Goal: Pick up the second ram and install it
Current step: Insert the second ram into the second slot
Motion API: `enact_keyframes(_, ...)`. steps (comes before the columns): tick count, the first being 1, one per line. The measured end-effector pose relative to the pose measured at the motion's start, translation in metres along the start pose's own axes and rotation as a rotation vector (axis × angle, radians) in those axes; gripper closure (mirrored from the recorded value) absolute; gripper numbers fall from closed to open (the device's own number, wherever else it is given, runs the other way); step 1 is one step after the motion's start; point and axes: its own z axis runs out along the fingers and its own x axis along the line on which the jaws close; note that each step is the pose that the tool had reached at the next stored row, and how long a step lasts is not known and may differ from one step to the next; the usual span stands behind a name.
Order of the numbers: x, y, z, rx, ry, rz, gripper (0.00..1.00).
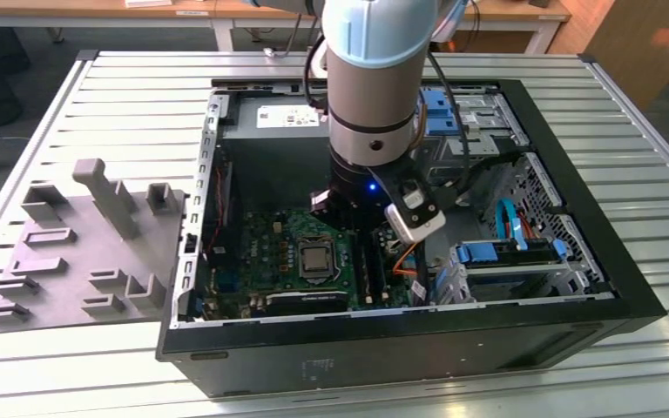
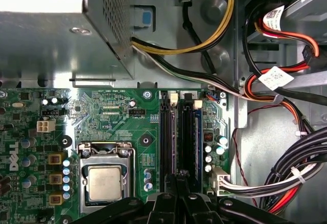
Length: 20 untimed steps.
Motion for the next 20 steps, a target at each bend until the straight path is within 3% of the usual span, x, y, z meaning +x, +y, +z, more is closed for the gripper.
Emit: enact_keyframes(20,0.0001,0.0,0.0017,-0.0005,-0.0002,0.0,0.88)
